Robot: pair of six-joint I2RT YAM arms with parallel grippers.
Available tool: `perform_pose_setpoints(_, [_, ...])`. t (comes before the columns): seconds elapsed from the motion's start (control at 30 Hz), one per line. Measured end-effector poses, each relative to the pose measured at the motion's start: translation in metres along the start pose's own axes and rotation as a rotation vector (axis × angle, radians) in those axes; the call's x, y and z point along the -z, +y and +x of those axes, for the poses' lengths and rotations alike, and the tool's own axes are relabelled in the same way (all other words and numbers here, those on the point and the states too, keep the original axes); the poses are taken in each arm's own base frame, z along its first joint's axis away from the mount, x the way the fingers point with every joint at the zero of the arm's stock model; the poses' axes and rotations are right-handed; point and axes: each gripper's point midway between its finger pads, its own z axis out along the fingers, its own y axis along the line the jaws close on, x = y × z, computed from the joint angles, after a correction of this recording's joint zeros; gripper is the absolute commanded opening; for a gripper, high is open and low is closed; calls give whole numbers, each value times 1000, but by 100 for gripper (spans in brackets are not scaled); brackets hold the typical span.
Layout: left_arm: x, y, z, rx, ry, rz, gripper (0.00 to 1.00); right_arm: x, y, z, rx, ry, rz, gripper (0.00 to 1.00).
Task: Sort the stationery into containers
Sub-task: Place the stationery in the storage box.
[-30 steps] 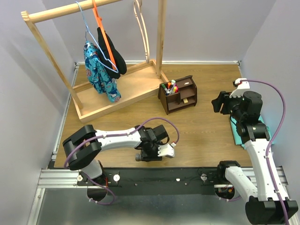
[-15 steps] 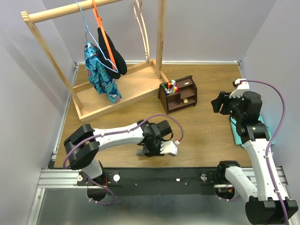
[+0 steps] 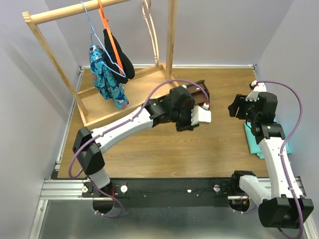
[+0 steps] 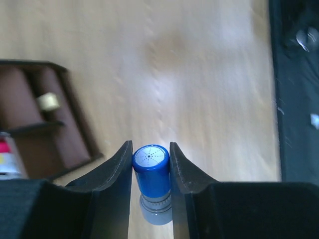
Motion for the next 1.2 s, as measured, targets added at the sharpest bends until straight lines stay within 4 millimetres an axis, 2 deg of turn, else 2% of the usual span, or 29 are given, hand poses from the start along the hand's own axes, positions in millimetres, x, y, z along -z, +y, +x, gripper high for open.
perform_pose_setpoints(0.13, [-11, 57, -11, 41, -165, -64, 6, -7, -11, -4, -21, 16, 30, 67])
perform_pose_setpoints(0.3, [-14, 130, -30, 67, -459, -119, 6, -15, -30, -6, -52, 36, 77, 66])
perform_pose_setpoints(0.4, [-19, 157, -34, 86, -583, -121, 6, -18, -44, -5, -77, 51, 112, 66])
perform_pose_setpoints(0.6, [-44, 177, -38, 94, -731, -77, 6, -20, -66, -2, -113, 74, 166, 66])
perform_pose_setpoints(0.8, [-62, 192, -34, 84, -790, -81, 6, -21, -76, 0, -118, 86, 186, 66])
perform_pose_setpoints(0.93, [-65, 199, -33, 74, -795, -105, 6, -19, -81, -1, -120, 85, 198, 66])
perform_pose_setpoints(1.2, [-64, 232, -30, -3, -752, -266, 8, -19, -82, 4, -130, 89, 192, 66])
